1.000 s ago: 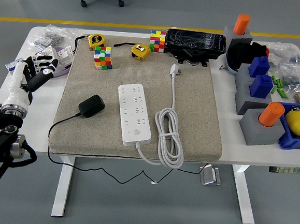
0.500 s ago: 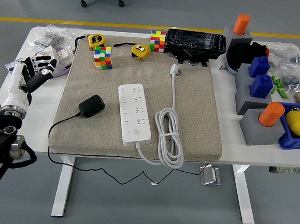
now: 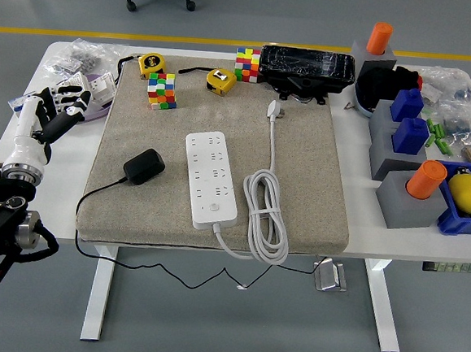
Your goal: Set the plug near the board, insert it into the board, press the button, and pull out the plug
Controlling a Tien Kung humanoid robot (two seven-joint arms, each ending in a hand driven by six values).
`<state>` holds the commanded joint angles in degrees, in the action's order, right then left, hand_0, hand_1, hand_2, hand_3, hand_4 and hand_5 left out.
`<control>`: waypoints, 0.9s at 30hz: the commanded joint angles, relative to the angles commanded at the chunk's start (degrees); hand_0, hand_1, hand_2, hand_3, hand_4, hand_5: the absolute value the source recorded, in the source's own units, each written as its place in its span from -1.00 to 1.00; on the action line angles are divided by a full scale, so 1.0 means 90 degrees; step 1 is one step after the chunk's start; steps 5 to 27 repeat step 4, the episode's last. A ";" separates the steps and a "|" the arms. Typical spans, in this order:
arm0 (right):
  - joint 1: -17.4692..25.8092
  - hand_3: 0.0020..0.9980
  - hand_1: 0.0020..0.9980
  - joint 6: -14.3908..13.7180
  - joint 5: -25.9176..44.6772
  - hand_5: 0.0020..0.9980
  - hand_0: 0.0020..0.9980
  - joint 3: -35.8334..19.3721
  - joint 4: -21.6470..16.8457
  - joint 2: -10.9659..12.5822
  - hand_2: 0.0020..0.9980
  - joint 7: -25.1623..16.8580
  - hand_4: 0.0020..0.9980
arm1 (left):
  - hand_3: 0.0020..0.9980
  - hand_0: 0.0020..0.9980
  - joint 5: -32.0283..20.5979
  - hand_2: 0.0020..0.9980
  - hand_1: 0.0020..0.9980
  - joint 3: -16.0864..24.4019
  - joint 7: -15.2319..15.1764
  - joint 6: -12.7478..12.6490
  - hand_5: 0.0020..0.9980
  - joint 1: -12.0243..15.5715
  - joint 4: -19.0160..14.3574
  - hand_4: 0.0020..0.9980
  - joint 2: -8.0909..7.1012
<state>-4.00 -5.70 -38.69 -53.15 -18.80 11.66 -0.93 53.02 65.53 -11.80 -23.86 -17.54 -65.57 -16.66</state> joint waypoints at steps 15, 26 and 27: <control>-0.0009 0.10 0.28 0.0002 -0.0004 -0.03 0.22 -0.0011 -0.0001 -0.0003 0.28 0.0002 0.88 | 0.14 -0.11 0.0007 0.08 0.08 0.0000 0.0012 0.0003 -0.35 0.0000 0.0001 0.50 -0.0007; -0.0009 0.10 0.28 0.0002 -0.0004 -0.03 0.22 -0.0011 -0.0001 -0.0003 0.28 0.0002 0.88 | 0.14 -0.11 0.0007 0.08 0.08 0.0000 0.0012 0.0003 -0.35 0.0000 0.0001 0.50 -0.0007; -0.0009 0.10 0.28 0.0002 -0.0004 -0.03 0.22 -0.0011 -0.0001 -0.0003 0.28 0.0002 0.88 | 0.14 -0.11 0.0007 0.08 0.08 0.0000 0.0012 0.0003 -0.35 0.0000 0.0001 0.50 -0.0007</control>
